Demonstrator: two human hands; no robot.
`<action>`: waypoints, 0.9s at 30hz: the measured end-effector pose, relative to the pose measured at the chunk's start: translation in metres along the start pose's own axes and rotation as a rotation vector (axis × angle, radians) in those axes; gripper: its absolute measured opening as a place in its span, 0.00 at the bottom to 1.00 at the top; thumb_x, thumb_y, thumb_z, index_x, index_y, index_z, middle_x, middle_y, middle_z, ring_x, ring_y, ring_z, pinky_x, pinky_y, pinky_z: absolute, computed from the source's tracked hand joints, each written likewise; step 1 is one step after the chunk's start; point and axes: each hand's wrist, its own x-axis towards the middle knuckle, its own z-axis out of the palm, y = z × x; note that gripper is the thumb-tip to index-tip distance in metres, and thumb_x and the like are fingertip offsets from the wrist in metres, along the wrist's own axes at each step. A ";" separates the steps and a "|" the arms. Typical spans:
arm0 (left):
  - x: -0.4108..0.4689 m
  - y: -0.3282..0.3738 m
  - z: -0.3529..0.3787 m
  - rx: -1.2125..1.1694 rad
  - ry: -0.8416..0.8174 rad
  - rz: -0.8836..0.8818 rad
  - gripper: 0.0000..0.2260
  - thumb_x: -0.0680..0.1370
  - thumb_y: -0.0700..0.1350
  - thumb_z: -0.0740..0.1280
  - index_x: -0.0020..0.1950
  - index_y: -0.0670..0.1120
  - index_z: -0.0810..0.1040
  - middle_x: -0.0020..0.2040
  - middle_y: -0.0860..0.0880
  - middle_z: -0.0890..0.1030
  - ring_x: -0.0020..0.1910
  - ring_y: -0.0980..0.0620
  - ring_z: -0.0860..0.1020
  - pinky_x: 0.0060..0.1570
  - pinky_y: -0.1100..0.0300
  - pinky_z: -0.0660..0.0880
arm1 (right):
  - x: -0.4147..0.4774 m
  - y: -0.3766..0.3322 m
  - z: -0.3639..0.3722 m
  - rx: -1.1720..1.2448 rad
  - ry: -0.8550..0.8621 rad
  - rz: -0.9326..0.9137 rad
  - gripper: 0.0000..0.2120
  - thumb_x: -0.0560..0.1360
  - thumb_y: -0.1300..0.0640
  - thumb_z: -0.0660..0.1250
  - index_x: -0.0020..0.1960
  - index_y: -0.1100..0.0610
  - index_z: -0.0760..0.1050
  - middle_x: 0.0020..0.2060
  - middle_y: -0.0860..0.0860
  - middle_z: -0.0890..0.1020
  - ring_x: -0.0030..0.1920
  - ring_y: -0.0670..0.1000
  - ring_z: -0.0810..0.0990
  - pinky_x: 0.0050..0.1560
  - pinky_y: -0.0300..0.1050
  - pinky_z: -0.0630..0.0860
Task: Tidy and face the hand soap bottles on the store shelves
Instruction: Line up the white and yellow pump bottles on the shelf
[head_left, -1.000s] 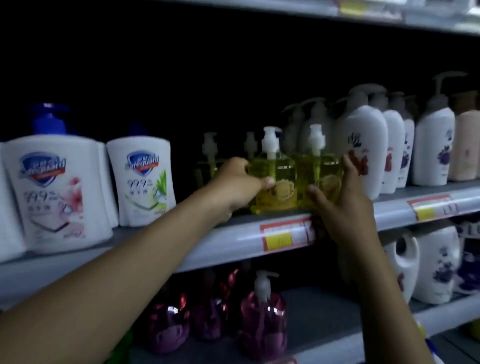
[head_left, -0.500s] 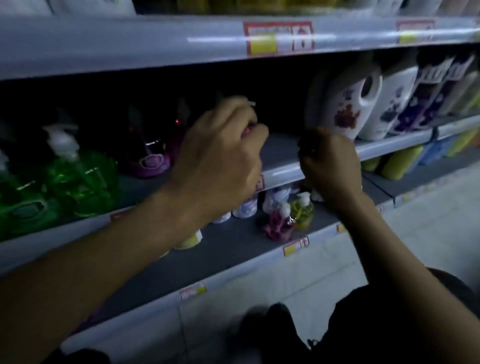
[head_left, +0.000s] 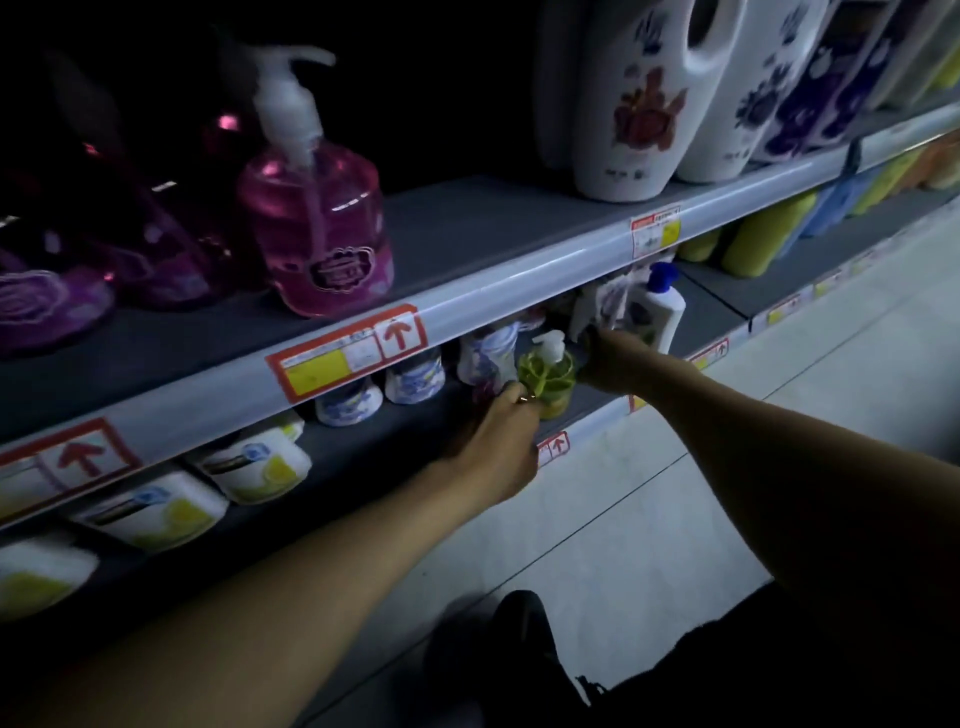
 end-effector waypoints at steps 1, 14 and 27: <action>0.011 -0.003 0.011 0.016 -0.010 0.008 0.09 0.70 0.40 0.62 0.48 0.42 0.77 0.54 0.41 0.73 0.55 0.36 0.74 0.56 0.46 0.73 | 0.011 0.003 0.005 0.027 0.040 -0.044 0.26 0.75 0.61 0.65 0.72 0.59 0.64 0.64 0.64 0.75 0.63 0.63 0.74 0.57 0.48 0.73; 0.062 -0.038 0.059 -0.011 -0.059 -0.056 0.19 0.66 0.42 0.54 0.50 0.38 0.77 0.56 0.41 0.76 0.58 0.39 0.74 0.58 0.49 0.73 | 0.057 0.012 0.036 -0.037 0.270 -0.196 0.20 0.75 0.52 0.68 0.65 0.52 0.69 0.57 0.59 0.81 0.54 0.64 0.80 0.50 0.60 0.79; 0.013 -0.013 0.026 -0.597 0.003 -0.136 0.19 0.68 0.40 0.71 0.57 0.42 0.72 0.53 0.43 0.79 0.51 0.51 0.78 0.51 0.55 0.77 | -0.047 0.009 -0.026 -0.188 0.308 -0.647 0.10 0.76 0.52 0.65 0.49 0.59 0.74 0.45 0.57 0.76 0.45 0.63 0.78 0.41 0.54 0.75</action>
